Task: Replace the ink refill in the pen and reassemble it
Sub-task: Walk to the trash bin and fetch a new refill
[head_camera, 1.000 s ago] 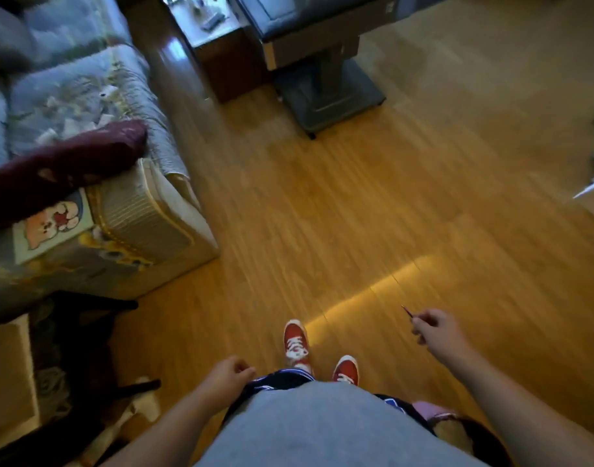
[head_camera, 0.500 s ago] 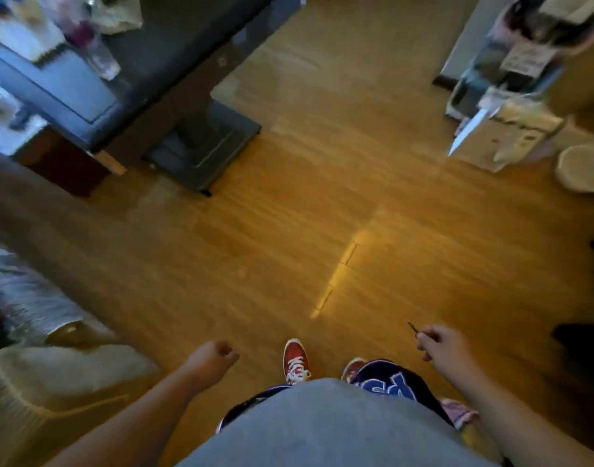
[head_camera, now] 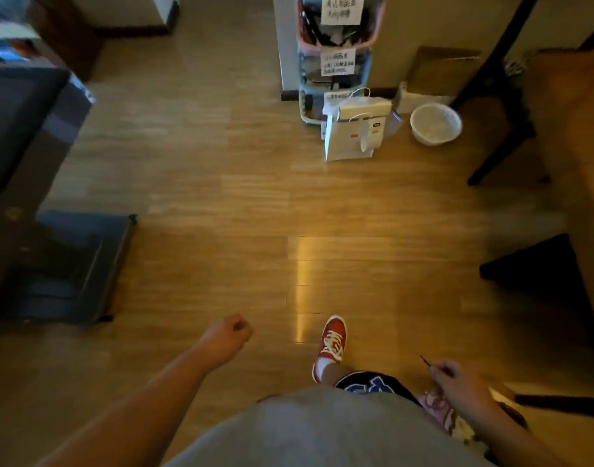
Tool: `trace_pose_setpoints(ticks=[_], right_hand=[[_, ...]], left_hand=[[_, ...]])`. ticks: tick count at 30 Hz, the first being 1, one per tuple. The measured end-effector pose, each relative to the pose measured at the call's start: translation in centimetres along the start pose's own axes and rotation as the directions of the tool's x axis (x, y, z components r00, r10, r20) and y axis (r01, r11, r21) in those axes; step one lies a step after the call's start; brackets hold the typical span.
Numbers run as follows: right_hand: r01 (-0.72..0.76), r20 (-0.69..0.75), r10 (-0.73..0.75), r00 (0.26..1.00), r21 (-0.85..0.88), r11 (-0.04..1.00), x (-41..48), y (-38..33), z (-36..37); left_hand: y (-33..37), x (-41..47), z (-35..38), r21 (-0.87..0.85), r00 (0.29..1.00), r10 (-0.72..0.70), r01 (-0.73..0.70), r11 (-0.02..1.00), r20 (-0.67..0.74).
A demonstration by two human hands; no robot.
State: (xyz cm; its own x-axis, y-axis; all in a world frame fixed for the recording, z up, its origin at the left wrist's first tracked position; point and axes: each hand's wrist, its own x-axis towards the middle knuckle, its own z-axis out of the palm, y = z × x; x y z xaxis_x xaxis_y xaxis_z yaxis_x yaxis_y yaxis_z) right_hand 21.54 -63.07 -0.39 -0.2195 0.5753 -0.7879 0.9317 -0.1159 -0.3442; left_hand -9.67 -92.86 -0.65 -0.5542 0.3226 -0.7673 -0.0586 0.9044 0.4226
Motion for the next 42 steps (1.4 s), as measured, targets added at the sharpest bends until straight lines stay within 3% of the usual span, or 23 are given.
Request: trace_pose_setpoints(ticks=[12, 18, 24, 28, 36, 42], right_hand=[[0.193, -0.006, -0.193, 0.981, 0.020, 0.981, 10.7, -15.2, -8.0], [0.194, -0.066, -0.189, 0.980, 0.083, 0.978, 15.5, -21.7, -12.1], [0.041, -0.158, 0.001, 0.988, 0.265, 0.963, 18.4, -22.5, -17.6], [-0.070, -0.234, 0.196, 0.952, 0.458, 0.886, 18.1, -20.7, -20.4], [-0.133, -0.243, 0.463, 0.852, 0.755, 0.642, 17.8, -13.4, -23.7], [-0.139, -0.214, 0.537, 0.816, 0.829, 0.542, 18.5, -9.3, -27.1]], left_hand=[[11.8, 9.6, -3.4, 0.184, 0.990, -0.087, 0.066, 0.981, 0.108], [20.2, 18.1, -7.1, 0.282, 0.983, -0.048, -0.005, 0.959, 0.179], [34.0, 26.6, -9.4, 0.465, 0.953, 0.086, -0.219, 0.858, 0.291], [44.3, 30.2, -8.1, 0.539, 0.904, 0.152, -0.366, 0.758, 0.400], [59.9, 32.7, 2.0, 0.588, 0.797, 0.208, -0.568, 0.576, 0.566], [67.6, 29.8, 10.4, 0.589, 0.747, 0.217, -0.639, 0.494, 0.628]])
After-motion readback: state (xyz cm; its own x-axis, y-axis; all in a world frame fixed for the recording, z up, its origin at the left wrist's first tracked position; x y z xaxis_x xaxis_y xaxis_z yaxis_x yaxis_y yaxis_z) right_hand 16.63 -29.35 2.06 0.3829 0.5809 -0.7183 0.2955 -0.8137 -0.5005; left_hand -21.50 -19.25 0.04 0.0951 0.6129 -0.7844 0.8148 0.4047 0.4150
